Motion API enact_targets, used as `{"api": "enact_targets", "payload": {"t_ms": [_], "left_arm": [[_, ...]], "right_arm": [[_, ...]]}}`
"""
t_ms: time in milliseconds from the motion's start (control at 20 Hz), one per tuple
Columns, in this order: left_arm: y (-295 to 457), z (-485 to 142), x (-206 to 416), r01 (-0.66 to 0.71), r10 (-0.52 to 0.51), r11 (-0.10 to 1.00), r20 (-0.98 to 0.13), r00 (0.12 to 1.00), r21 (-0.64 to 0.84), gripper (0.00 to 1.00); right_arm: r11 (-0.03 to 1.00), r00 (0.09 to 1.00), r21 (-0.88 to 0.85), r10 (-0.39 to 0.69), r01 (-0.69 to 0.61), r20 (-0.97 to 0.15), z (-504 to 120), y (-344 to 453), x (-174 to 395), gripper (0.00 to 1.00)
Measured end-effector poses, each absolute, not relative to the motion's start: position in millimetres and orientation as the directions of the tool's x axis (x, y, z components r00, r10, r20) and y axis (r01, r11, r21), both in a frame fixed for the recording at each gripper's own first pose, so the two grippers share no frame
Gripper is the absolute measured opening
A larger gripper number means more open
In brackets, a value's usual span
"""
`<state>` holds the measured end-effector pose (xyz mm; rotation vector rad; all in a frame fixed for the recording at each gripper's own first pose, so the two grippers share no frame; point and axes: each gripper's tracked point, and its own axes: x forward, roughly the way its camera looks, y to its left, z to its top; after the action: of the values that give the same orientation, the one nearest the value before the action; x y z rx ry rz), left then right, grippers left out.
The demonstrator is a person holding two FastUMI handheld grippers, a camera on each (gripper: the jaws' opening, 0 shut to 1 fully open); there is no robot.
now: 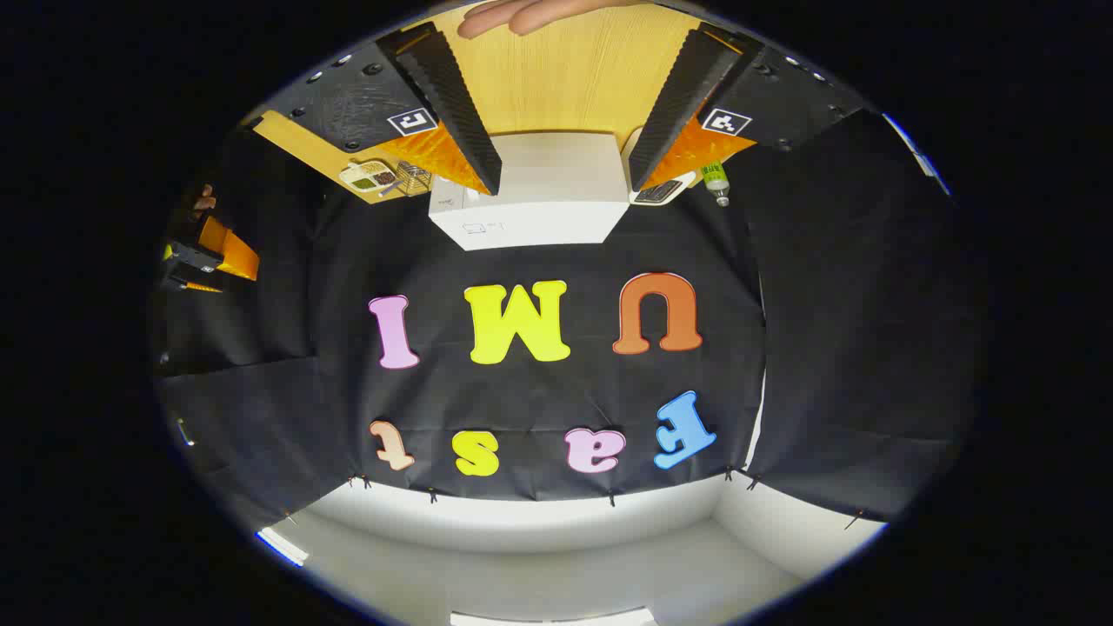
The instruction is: Open the microwave oven with the left hand, put the food in, and close the microwave oven.
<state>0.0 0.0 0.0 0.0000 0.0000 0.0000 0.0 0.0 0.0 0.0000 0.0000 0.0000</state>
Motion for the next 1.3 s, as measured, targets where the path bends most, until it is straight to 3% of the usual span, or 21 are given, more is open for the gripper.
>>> {"api": "enact_targets", "payload": {"t_ms": [50, 600, 650, 750, 1300], "left_arm": [[-1.1, 1.6, -2.6, 0.003, -0.003, 1.0, 0.002, 1.0, -0.014, 0.94], [10.3, 22.5, -10.8, 0.013, -0.01, 0.998, 0.04, 0.999, -0.061, 0.93], [8.8, 23.9, -11.1, 0.019, -0.017, 0.998, 0.04, 0.999, -0.066, 0.93], [4.8, 28.2, -8.8, 0.028, -0.024, 0.997, 0.05, 0.998, -0.067, 0.94], [-41.8, -3.2, 71.4, 0.06, -0.057, 0.994, 0.033, 0.998, -0.088, 0.94]], "right_arm": [[1.0, 1.0, -0.002, -0.003, 0.003, -0.008, -2.9, -2.1, 1.2, 0.92], [1.0, 0.999, 0.026, -0.006, 0.004, 0.052, 21.9, -17.3, -6.5, 0.92], [1.0, 0.998, 0.022, -0.004, 0.003, 0.056, 24.4, -17.6, -7.3, 0.98], [1.0, 0.998, 0.02, -0.004, 0.002, 0.069, 31.7, -17.1, -8.7, 0.98], [0.993, 0.993, 0.092, 0.061, -0.071, 0.105, 51.3, -20.3, -14.3, 0.98]]}}
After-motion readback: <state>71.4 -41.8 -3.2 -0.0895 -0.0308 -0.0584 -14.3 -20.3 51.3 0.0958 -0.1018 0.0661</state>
